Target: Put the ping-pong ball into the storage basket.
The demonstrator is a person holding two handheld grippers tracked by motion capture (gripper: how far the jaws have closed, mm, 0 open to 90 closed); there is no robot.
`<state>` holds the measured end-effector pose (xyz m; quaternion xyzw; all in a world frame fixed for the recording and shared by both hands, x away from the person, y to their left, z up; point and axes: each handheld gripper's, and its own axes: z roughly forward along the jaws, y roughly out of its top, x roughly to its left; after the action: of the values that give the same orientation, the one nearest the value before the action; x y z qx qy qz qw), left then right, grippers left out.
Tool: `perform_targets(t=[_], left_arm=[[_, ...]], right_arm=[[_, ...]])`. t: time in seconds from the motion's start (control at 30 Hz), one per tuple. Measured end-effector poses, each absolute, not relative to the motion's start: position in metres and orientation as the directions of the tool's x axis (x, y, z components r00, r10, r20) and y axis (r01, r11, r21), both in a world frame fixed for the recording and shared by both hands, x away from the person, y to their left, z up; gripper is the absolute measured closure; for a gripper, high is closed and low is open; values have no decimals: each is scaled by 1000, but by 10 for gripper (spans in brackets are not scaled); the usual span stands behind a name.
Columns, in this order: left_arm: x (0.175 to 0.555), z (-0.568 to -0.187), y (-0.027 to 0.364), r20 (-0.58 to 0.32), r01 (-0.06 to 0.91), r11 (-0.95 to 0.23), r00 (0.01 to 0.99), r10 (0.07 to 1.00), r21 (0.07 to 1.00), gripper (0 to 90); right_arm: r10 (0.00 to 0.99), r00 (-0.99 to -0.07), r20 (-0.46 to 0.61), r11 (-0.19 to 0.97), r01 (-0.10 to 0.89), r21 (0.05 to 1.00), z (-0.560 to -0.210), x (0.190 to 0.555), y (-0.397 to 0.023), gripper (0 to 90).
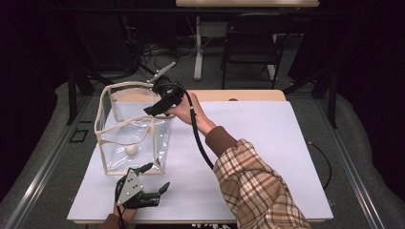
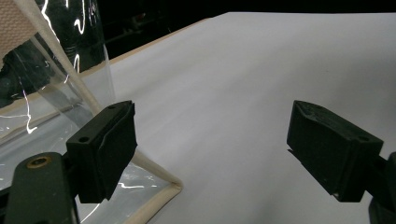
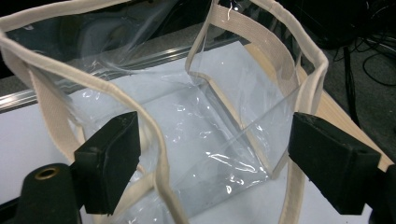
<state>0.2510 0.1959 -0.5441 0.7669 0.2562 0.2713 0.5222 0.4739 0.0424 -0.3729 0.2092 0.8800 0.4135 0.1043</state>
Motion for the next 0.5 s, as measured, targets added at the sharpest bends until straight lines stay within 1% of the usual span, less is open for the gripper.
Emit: perform_targets(t=[0.23, 0.5], left_arm=[[251, -544, 195, 150, 111, -326, 722, 676, 939, 158], [251, -544, 194, 152, 110, -328, 720, 677, 938, 157]], right_arm=[[444, -896, 12, 553, 284, 783, -378, 467, 21, 122], [448, -894, 3, 551, 279, 786, -384, 457, -2, 102]])
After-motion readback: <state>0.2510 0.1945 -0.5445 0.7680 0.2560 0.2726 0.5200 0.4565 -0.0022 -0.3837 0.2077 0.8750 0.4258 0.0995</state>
